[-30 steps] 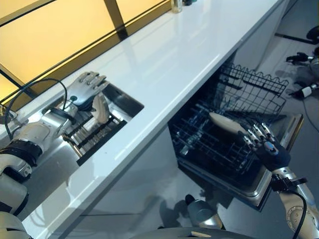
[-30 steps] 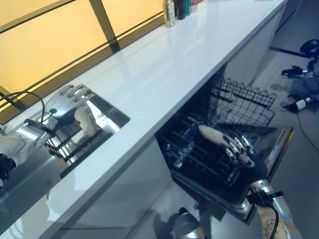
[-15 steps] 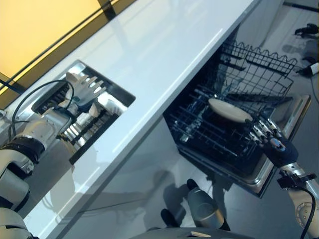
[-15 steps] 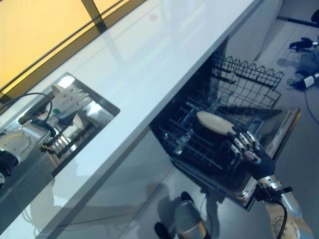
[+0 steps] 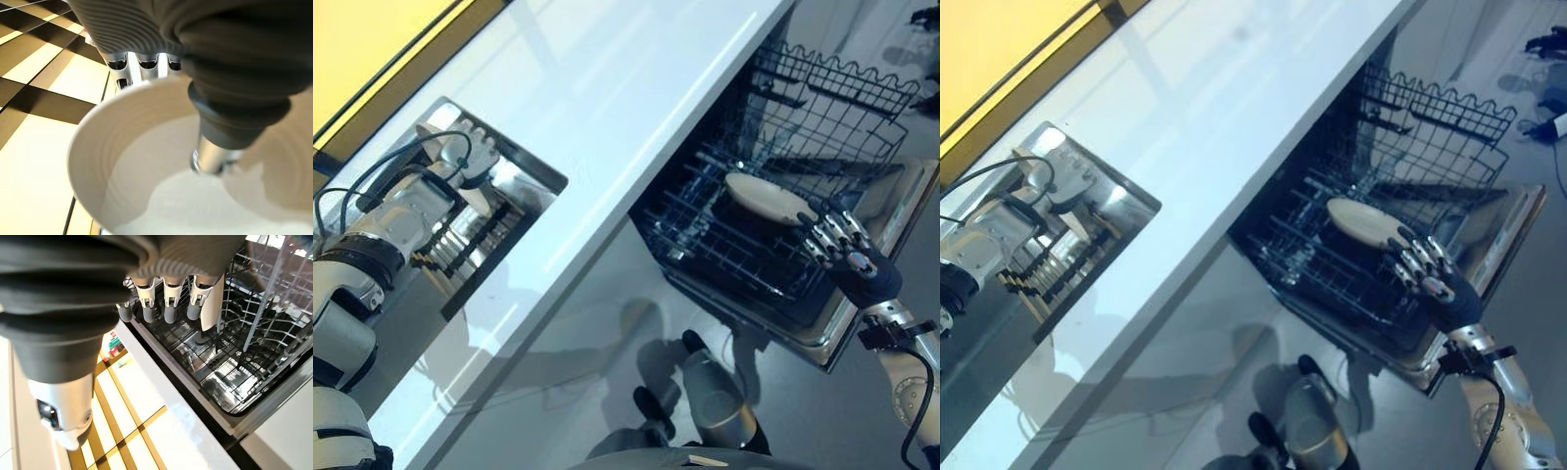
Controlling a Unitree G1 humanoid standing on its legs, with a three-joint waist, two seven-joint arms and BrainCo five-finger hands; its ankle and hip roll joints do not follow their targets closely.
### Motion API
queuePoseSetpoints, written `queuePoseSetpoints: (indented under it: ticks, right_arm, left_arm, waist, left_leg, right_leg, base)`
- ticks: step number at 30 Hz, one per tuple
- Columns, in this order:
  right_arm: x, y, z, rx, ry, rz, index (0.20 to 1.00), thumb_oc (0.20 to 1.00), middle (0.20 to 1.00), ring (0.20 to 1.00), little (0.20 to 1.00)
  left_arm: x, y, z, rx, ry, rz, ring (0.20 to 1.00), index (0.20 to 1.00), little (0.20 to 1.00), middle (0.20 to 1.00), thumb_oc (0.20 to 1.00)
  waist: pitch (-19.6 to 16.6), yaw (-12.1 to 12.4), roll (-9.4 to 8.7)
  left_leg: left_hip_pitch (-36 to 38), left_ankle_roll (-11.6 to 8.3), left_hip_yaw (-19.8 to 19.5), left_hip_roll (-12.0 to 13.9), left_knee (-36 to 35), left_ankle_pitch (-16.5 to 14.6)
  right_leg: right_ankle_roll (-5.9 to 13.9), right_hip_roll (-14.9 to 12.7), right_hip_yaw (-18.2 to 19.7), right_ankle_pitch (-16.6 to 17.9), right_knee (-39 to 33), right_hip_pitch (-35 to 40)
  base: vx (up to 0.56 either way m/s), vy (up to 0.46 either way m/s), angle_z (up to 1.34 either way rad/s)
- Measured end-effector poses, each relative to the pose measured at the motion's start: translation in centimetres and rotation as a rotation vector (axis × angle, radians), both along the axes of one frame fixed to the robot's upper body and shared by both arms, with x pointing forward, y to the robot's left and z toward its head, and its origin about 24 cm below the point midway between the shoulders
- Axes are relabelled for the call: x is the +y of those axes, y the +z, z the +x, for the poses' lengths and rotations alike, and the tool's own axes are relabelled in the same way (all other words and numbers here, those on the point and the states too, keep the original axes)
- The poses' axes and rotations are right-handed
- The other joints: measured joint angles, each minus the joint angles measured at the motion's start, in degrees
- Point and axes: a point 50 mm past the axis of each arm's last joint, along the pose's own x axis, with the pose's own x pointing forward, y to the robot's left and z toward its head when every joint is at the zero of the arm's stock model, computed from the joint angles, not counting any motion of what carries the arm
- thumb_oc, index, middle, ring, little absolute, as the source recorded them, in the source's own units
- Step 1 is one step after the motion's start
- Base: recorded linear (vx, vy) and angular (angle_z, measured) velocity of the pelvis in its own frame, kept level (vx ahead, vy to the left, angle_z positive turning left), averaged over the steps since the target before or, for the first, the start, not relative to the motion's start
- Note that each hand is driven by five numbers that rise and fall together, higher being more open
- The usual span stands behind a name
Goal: Pick up plates and place into dishwasher.
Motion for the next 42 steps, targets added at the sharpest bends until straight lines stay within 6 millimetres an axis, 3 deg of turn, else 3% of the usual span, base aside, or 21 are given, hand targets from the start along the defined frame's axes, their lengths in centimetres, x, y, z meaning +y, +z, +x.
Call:
queuePoseSetpoints:
  ticks: [16, 27, 34, 37, 42]
  right_arm:
    - [0.1, 0.3, 0.3, -0.015, 0.005, 0.002, 1.0, 1.0, 1.0, 1.0, 1.0]
    - [0.2, -0.2, -0.1, -0.008, 0.007, 0.017, 1.0, 1.0, 1.0, 1.0, 1.0]
    - [0.5, -1.0, -0.3, 0.012, -0.002, 0.066, 1.0, 1.0, 1.0, 1.0, 1.0]
    - [0.6, -1.7, -0.8, 0.042, -0.011, 0.082, 1.0, 1.0, 1.0, 1.0, 1.0]
    - [0.8, -2.3, -1.3, 0.077, -0.028, 0.092, 1.0, 1.0, 1.0, 1.0, 1.0]
  left_arm:
    - [0.2, -0.2, 0.1, 0.061, 0.067, 0.035, 0.2, 0.2, 0.2, 0.2, 0.2]
    - [-0.3, -0.2, 0.0, 0.049, -0.038, 0.045, 0.2, 0.2, 0.2, 0.2, 0.2]
    - [1.1, 3.2, -1.3, -0.066, -0.096, 0.053, 0.2, 0.2, 0.2, 0.2, 0.2]
    - [1.3, 4.2, -1.8, -0.08, -0.107, 0.074, 0.2, 0.2, 0.2, 0.2, 0.2]
    - [1.1, 4.8, -2.4, -0.079, -0.14, 0.074, 0.2, 0.2, 0.2, 0.2, 0.2]
  waist:
    - [0.33, 0.11, 0.02]
    - [0.34, 0.94, -0.1]
    - [-0.57, 1.88, -0.91]
    - [-4.0, 3.3, -1.28]
    - [-6.65, 5.01, -2.53]
  left_leg:
    - [0.25, -0.07, -0.06, 0.05, 0.65, -0.06]
    - [3.1, -0.11, -0.42, 0.33, -0.27, -0.08]
    - [5.18, -0.38, -1.33, 0.85, -0.41, -0.26]
    - [5.2, -0.71, -1.58, 1.37, -0.42, -0.49]
    - [6.47, -0.79, -2.75, 1.6, -0.67, -0.55]
  right_leg:
    - [-0.15, -0.04, -0.06, -0.1, 0.44, 0.39]
    - [-0.18, 0.1, -0.72, -0.1, -0.75, 3.55]
    - [-0.45, 0.2, -1.95, -0.32, -1.67, 6.43]
    - [-0.67, 0.58, -2.3, -0.32, -2.32, 6.82]
    - [-0.75, 0.42, -3.52, -0.25, -3.6, 9.08]
  base:
    - [0.01, -0.001, 0.0]
    - [0.02, -0.006, 0.01]
    - [0.05, -0.023, 0.08]
    - [0.02, -0.039, 0.03]
    - [0.0, -0.04, 0.11]
